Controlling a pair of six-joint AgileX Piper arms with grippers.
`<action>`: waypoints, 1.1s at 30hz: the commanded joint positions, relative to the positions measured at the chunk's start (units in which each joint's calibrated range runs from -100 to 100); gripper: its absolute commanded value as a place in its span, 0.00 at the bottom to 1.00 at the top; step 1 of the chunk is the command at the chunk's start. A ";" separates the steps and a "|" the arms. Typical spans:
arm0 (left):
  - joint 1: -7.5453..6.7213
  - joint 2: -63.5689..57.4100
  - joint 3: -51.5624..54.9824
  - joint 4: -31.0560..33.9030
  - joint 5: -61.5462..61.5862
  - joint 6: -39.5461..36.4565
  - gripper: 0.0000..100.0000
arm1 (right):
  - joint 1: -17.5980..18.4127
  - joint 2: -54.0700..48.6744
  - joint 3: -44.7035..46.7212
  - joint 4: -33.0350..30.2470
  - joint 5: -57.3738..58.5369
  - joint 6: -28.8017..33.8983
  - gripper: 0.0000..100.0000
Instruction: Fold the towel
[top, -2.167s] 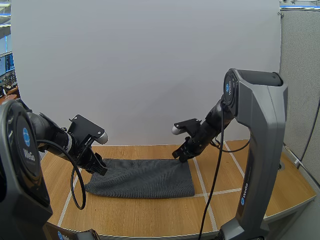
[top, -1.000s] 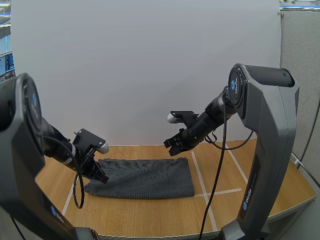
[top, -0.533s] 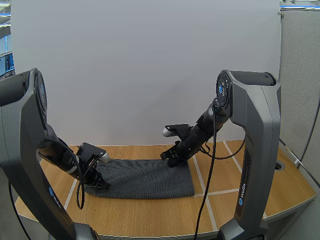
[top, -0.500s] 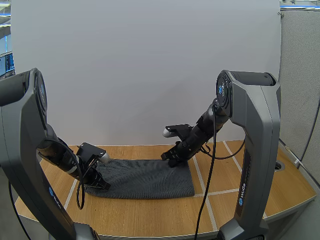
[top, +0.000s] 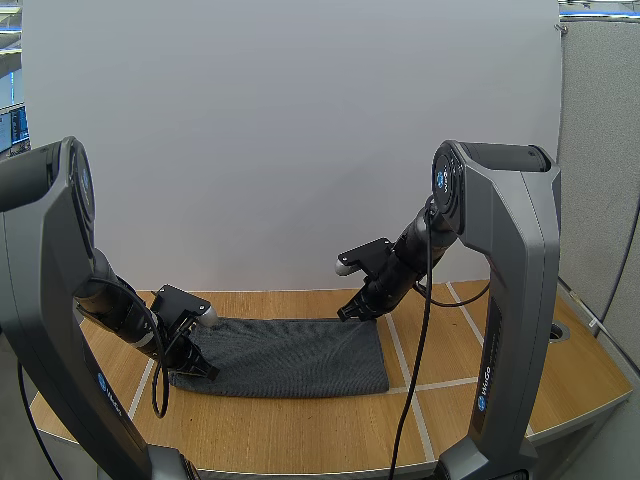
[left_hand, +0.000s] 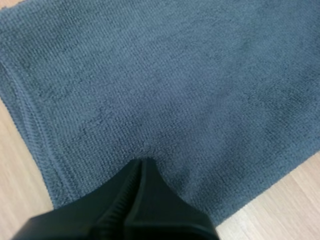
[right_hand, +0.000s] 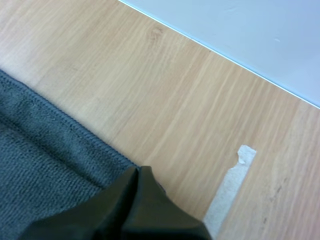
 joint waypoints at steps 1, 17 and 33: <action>-0.10 0.07 0.02 -0.41 -1.31 -0.13 0.00 | -0.45 -5.16 0.12 -1.03 3.03 1.28 0.00; -0.10 -11.35 -2.95 -2.56 15.49 0.18 0.00 | -8.47 -23.93 8.48 -3.62 44.31 7.86 0.00; -0.02 -39.17 -2.95 -1.22 22.09 -7.39 0.08 | -8.75 -23.76 19.92 -3.25 33.88 7.36 1.00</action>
